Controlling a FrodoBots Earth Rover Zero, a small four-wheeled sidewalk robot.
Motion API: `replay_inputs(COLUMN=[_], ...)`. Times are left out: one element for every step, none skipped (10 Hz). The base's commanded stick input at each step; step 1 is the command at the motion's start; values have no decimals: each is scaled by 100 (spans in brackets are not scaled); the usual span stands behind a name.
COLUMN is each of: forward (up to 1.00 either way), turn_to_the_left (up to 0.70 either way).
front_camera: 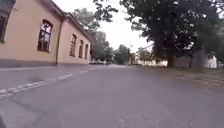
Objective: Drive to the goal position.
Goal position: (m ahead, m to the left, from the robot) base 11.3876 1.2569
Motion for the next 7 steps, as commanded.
replay_inputs(forward=[45,45,45,45,45,45,45], turn_to_the_left=[0,0,0,0,0,0,0])
